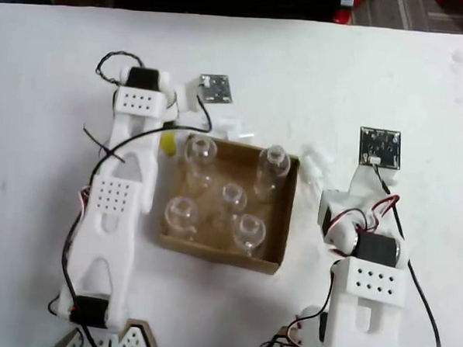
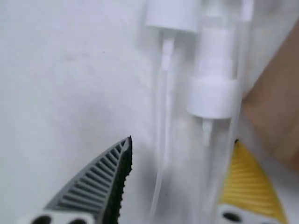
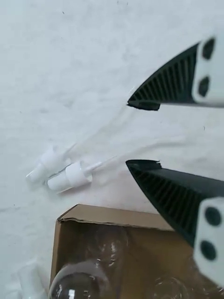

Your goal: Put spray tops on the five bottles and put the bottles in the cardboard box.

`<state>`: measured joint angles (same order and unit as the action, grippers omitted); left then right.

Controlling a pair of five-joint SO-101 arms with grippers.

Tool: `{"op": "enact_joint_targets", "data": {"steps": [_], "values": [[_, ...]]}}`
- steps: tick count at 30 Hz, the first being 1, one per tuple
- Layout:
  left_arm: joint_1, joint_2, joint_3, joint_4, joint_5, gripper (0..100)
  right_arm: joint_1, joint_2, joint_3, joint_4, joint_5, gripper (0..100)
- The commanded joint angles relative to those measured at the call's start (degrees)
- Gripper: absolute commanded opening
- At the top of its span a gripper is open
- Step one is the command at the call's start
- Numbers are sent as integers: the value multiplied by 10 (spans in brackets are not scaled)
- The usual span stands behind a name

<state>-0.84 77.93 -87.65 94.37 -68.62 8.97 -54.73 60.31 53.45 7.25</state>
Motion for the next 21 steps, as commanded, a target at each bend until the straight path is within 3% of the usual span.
{"op": "enact_joint_targets", "data": {"steps": [1, 6, 14, 21], "values": [[19, 25, -63, 3, -4, 205, 0, -7, 4, -15, -4, 152], [25, 34, -78, 3, -10, 77, 0, -7, 18, -37, -4, 152], [15, 32, -79, 10, -24, 22, 0, -7, 18, -38, -2, 152], [-27, -1, -79, 79, -58, 21, 0, -7, 18, -39, -3, 152]]}}
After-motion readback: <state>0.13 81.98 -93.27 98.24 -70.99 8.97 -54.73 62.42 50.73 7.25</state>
